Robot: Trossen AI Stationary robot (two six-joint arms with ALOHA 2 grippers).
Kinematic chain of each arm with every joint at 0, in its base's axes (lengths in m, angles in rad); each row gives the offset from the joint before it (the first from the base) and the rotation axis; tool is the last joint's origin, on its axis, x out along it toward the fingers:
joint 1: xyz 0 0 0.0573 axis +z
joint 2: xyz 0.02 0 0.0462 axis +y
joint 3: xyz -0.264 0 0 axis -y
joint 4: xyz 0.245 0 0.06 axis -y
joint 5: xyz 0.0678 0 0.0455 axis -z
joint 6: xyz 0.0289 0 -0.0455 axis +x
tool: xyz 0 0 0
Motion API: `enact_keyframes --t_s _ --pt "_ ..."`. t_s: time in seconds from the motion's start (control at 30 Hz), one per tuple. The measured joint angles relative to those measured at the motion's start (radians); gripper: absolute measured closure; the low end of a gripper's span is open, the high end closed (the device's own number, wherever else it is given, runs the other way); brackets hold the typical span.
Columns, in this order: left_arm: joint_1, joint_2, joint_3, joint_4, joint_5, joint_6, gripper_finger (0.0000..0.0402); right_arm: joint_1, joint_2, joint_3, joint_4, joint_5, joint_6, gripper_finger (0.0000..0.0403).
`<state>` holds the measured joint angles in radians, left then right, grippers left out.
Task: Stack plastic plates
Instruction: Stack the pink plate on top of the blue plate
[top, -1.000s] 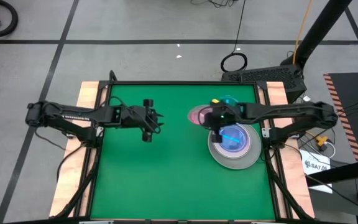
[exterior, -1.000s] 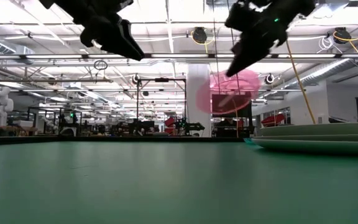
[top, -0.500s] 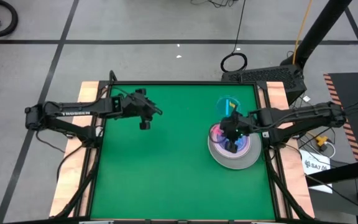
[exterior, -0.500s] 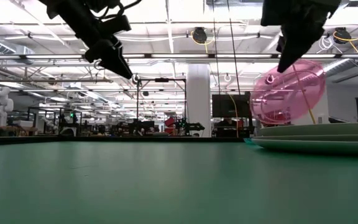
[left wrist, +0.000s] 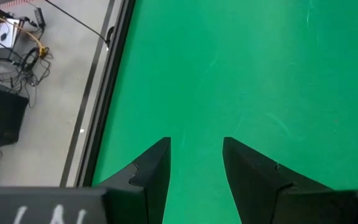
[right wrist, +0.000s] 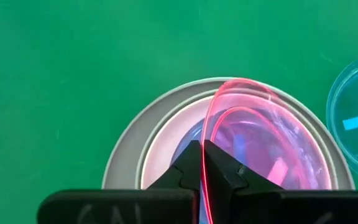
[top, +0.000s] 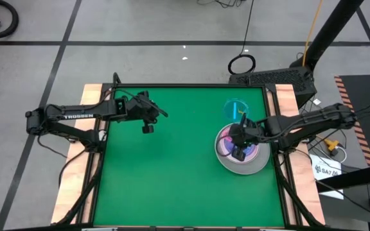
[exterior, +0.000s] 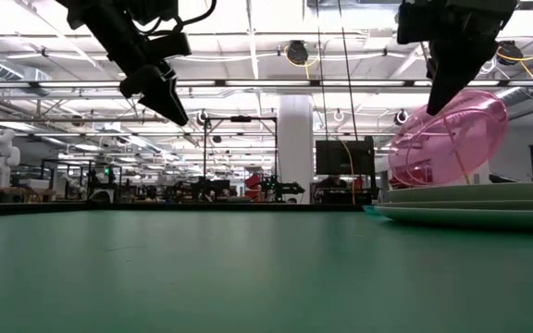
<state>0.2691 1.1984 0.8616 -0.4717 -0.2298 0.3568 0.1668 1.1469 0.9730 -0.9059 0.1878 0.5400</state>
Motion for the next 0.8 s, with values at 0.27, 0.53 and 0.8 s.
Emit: enact_keyframes --t_s 0.27,0.53,0.8 --pt "0.0 0.0 0.0 -0.005 0.0 -0.002 0.0247 0.012 0.054 0.0 -0.004 -0.001 0.016 0.0392" --pt "0.0 0.0 0.0 -0.005 0.0 -0.004 0.0247 0.012 0.106 0.0 0.002 -0.002 0.017 0.0343" --pt "0.0 0.0 0.0 -0.005 0.0 -0.008 0.0247 0.011 0.113 0.0 0.011 -0.005 0.051 0.0307"
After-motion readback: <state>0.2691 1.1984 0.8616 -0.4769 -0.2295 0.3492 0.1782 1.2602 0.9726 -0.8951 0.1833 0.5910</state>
